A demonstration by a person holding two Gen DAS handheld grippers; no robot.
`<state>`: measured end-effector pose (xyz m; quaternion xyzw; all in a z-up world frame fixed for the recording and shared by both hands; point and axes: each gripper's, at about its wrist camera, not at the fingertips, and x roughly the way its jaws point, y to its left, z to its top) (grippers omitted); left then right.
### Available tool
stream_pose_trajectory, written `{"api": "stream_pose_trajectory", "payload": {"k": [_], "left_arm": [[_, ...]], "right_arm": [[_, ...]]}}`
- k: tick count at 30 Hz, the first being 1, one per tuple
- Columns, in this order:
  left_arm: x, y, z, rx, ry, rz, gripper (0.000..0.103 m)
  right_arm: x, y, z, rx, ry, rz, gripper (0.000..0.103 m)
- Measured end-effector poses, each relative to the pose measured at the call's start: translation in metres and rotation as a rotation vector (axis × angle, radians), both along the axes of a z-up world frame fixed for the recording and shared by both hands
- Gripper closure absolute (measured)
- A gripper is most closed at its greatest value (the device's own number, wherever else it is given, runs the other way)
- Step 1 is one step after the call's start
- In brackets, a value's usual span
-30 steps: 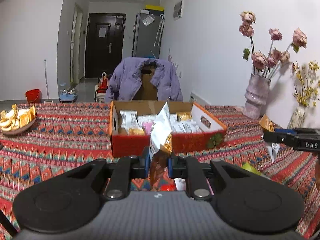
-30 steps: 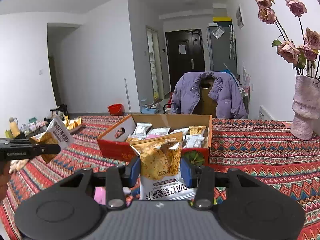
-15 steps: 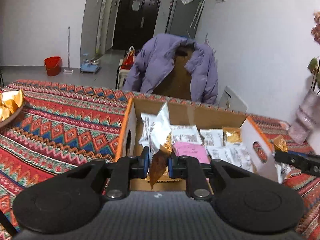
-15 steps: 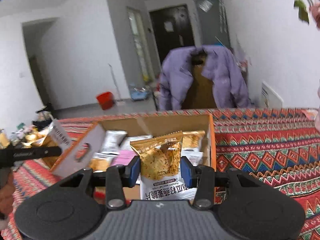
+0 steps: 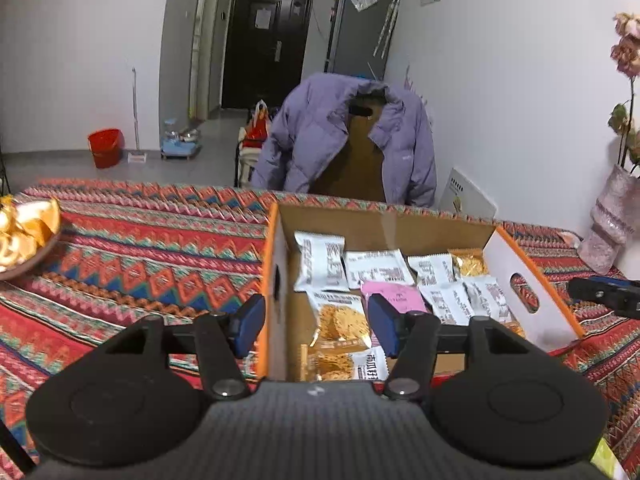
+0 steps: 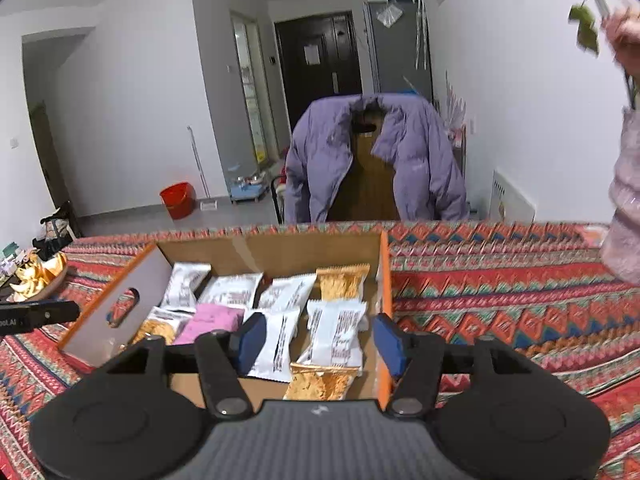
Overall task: Organize snacks
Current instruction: 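Withdraw both open tools from the box back to the snack pile, then grasp a pink packet with the left tool while the right tool grasps another pink packet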
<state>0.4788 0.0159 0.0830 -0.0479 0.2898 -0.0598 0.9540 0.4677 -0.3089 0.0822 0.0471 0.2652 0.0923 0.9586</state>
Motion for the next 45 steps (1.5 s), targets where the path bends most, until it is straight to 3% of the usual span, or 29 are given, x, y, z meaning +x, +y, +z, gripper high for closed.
{"api": "stream_pose_trajectory", "payload": {"k": [5, 11, 18, 20, 23, 28, 35, 41, 45], "left_arm": [[-0.054, 0.005, 0.024, 0.014, -0.060, -0.029, 0.033], [-0.144, -0.002, 0.031, 0.042, -0.132, -0.064, 0.022], [-0.239, -0.020, 0.007, 0.058, -0.130, -0.108, 0.017], [-0.263, -0.025, -0.003, 0.042, -0.126, -0.096, 0.010], [-0.289, -0.036, -0.022, 0.026, -0.074, -0.099, 0.009], [-0.305, -0.055, -0.044, 0.106, -0.030, -0.127, 0.009], [-0.300, -0.074, -0.045, 0.114, -0.046, -0.164, 0.009], [-0.257, -0.105, -0.053, 0.113, -0.032, -0.149, 0.009], [-0.222, -0.137, -0.070, 0.222, -0.032, -0.139, 0.007]], "right_arm": [[-0.052, -0.004, 0.026, -0.037, -0.040, 0.043, 0.028], [-0.140, -0.002, 0.035, -0.055, -0.090, 0.100, 0.018], [-0.241, 0.012, 0.009, -0.105, -0.127, 0.145, 0.010], [-0.263, 0.013, -0.003, -0.105, -0.124, 0.136, 0.010], [-0.292, 0.014, -0.026, -0.084, -0.104, 0.147, 0.010], [-0.317, 0.017, -0.052, -0.087, -0.052, 0.172, 0.010], [-0.323, 0.010, -0.055, -0.083, -0.062, 0.151, 0.010], [-0.310, 0.000, -0.055, -0.071, -0.052, 0.118, 0.010], [-0.302, -0.005, -0.056, -0.083, -0.037, 0.100, 0.010]]}}
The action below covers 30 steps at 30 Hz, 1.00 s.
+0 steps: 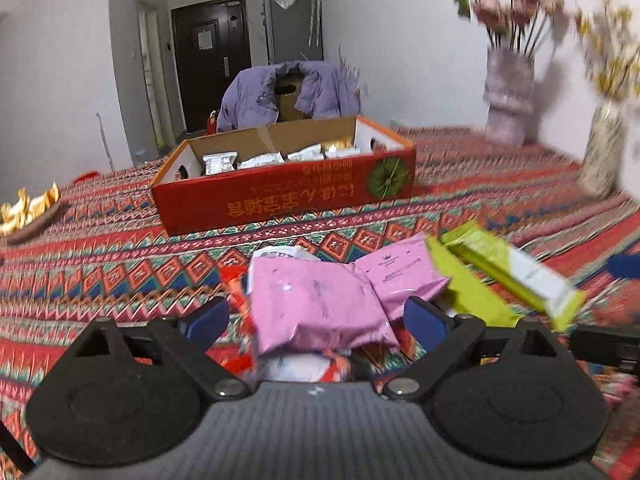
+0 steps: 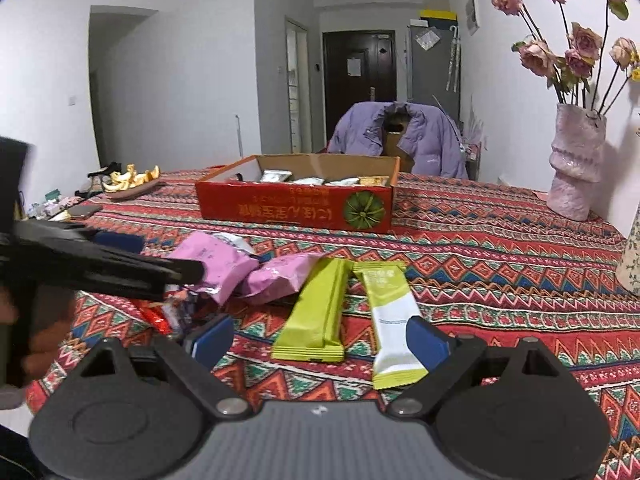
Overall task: Organize snacks
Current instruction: 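Grasp a pink packet with the left tool while the right tool grasps another pink packet, then carry both pink packets into the red box and open both tools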
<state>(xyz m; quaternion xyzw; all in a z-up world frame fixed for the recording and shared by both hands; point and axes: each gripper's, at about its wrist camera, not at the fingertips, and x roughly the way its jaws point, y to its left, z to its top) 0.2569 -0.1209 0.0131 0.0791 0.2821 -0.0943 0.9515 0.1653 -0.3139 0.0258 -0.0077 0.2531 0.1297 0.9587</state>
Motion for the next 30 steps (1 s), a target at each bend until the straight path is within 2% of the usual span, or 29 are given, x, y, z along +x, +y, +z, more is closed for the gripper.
{"api": "stream_pose_trajectory", "payload": {"k": [4, 7, 9, 14, 17, 19, 22, 26, 29, 30], "left_arm": [[0.019, -0.013, -0.014, 0.052, 0.026, 0.033, 0.007], [0.019, -0.014, -0.018, 0.074, 0.003, 0.038, 0.022], [0.018, -0.011, -0.017, 0.081, -0.003, 0.041, 0.027], [0.007, 0.027, 0.007, -0.085, 0.022, 0.054, 0.029], [-0.001, 0.056, 0.024, -0.147, 0.005, 0.089, 0.029], [-0.002, 0.075, 0.034, -0.190, 0.009, 0.120, 0.029], [-0.003, 0.100, 0.042, -0.219, 0.006, 0.159, 0.029], [0.000, 0.117, 0.040, -0.175, 0.008, 0.195, 0.029], [0.004, 0.126, 0.034, -0.184, 0.038, 0.194, 0.029], [0.005, 0.127, 0.033, -0.188, 0.043, 0.189, 0.029]], "right_arm": [[0.008, -0.005, -0.002, 0.008, 0.017, -0.005, 0.010], [0.020, -0.006, -0.003, 0.006, 0.031, -0.008, 0.010], [0.030, -0.004, -0.004, 0.007, 0.036, -0.002, 0.010], [0.057, 0.013, -0.003, 0.019, 0.042, 0.047, 0.010], [0.079, 0.032, -0.010, 0.041, 0.041, 0.089, 0.010], [0.100, 0.048, -0.019, 0.043, 0.073, 0.082, 0.010], [0.122, 0.071, -0.030, -0.004, 0.092, 0.055, 0.013], [0.134, 0.105, -0.041, -0.197, 0.066, 0.021, 0.019], [0.133, 0.121, -0.044, -0.301, 0.044, 0.008, 0.023], [0.132, 0.123, -0.044, -0.318, 0.040, 0.006, 0.030]]}}
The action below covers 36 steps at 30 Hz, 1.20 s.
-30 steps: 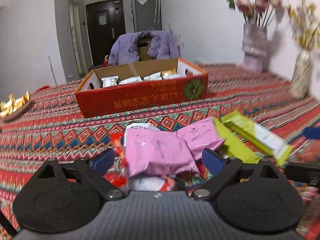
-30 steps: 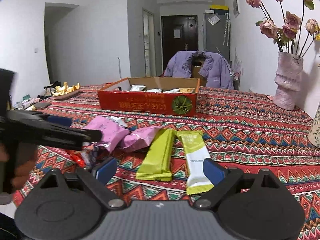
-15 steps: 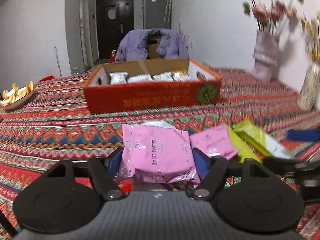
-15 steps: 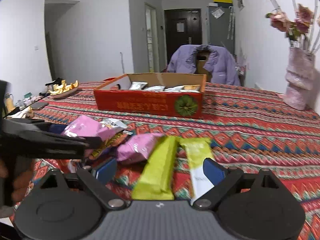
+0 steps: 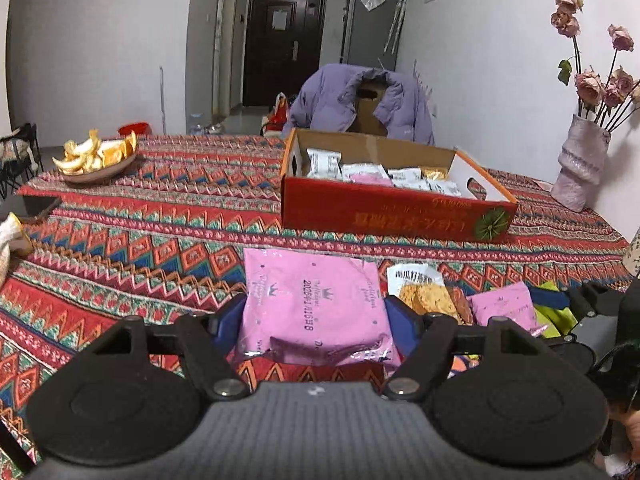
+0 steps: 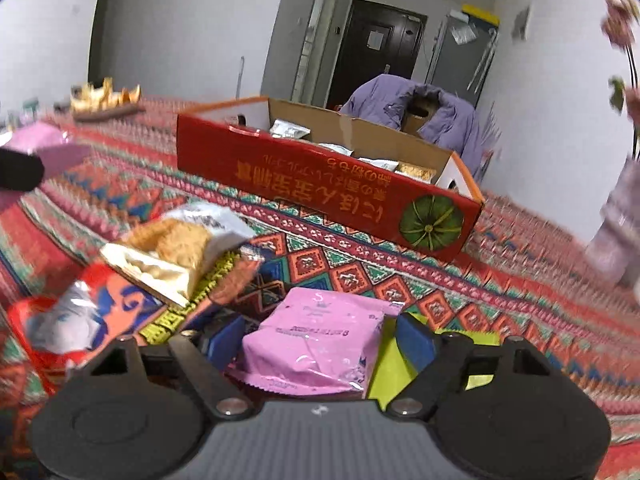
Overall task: Organize snacks
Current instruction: 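Carry both pink packets into the red box and open both tools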
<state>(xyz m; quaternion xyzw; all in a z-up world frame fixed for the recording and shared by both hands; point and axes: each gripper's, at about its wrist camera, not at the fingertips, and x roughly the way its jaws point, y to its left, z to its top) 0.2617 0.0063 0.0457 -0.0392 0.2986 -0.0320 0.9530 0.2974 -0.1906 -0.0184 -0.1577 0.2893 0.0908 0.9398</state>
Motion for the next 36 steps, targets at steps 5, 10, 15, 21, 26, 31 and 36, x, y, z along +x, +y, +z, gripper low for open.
{"api": "stream_pose_trajectory", "payload": {"k": [5, 10, 15, 21, 26, 31, 36], "left_arm": [[-0.006, -0.001, 0.001, 0.000, -0.022, -0.042, 0.029], [-0.017, -0.007, 0.004, -0.012, -0.034, -0.068, 0.029], [-0.033, -0.020, 0.007, -0.050, -0.042, -0.112, 0.029], [-0.037, -0.039, 0.011, -0.067, -0.048, -0.155, 0.029], [0.005, -0.037, 0.034, -0.122, -0.054, -0.203, 0.029], [0.102, -0.034, 0.059, -0.112, -0.057, -0.208, 0.029], [0.232, -0.040, 0.054, -0.077, 0.035, -0.143, 0.029]], "right_arm": [[-0.013, -0.007, 0.004, -0.017, -0.017, -0.041, 0.039], [-0.041, -0.040, 0.027, 0.105, -0.053, -0.072, 0.039], [-0.073, -0.071, 0.048, 0.189, -0.078, -0.101, 0.039], [-0.088, -0.093, 0.057, 0.274, -0.100, -0.100, 0.039], [-0.060, -0.102, 0.077, 0.380, -0.103, -0.014, 0.039], [0.029, -0.098, 0.110, 0.410, -0.103, 0.095, 0.039], [0.160, -0.088, 0.122, 0.485, 0.012, 0.111, 0.039]]}}
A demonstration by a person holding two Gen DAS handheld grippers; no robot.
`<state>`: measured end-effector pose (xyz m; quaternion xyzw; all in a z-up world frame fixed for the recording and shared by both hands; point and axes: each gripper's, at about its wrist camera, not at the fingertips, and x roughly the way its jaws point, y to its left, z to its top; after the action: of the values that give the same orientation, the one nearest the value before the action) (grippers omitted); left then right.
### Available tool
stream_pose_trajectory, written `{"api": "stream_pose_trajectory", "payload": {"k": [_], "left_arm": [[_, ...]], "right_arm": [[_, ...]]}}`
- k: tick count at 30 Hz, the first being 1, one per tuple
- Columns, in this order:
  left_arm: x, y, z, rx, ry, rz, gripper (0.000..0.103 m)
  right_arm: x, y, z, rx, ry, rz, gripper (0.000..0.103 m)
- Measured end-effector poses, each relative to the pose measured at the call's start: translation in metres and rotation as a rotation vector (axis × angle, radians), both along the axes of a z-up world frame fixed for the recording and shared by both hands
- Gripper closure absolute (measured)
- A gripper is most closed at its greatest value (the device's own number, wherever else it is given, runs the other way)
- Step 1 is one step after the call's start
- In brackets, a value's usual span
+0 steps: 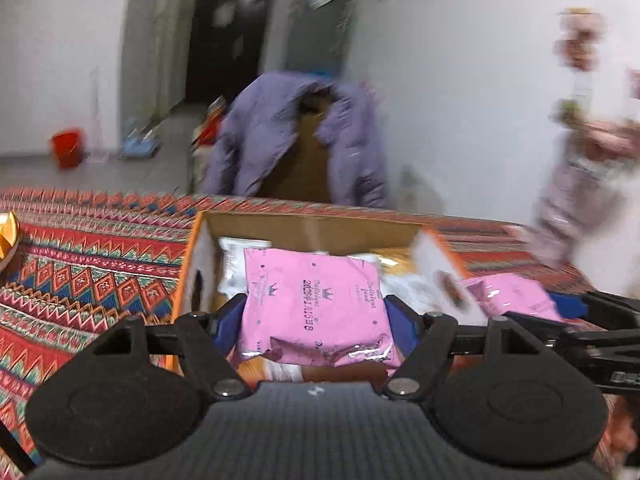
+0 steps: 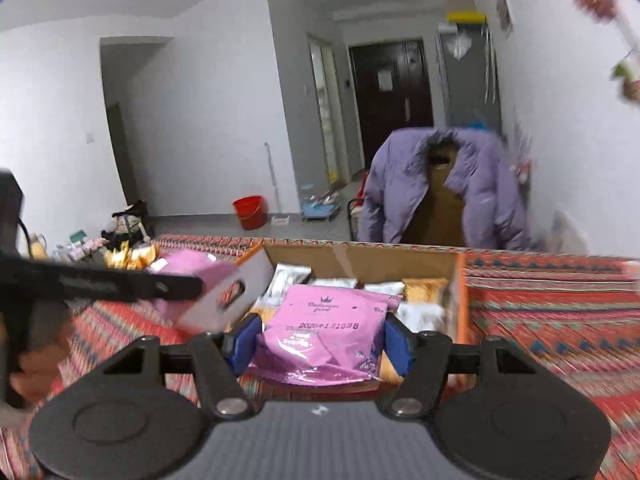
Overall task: Organize snacks
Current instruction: 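Carry both pink packets into the red box and open both tools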
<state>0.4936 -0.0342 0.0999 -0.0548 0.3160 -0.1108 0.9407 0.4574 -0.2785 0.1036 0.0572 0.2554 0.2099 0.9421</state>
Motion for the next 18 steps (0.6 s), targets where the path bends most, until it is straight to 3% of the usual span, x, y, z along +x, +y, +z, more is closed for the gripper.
{"api": "stream_pose_trajectory", "payload": {"k": [5, 9, 14, 16, 18], "left_arm": [[0.104, -0.017, -0.028, 0.028, 0.101, 0.013, 0.029], [0.156, -0.025, -0.057, 0.025, 0.181, 0.031, 0.029], [0.180, -0.032, -0.073, 0.004, 0.201, 0.006, 0.023], [0.180, -0.034, -0.073, 0.011, 0.196, -0.005, 0.023], [0.179, -0.035, -0.070, 0.003, 0.192, -0.023, 0.021]], "right_arm": [[0.119, 0.014, -0.016, 0.018, 0.135, -0.048, 0.039], [0.177, 0.014, -0.046, 0.001, 0.239, -0.087, 0.039], [0.202, 0.008, -0.071, 0.022, 0.317, -0.108, 0.035], [0.203, 0.006, -0.070, 0.027, 0.301, -0.113, 0.029], [0.201, 0.004, -0.068, 0.023, 0.291, -0.129, 0.014]]}}
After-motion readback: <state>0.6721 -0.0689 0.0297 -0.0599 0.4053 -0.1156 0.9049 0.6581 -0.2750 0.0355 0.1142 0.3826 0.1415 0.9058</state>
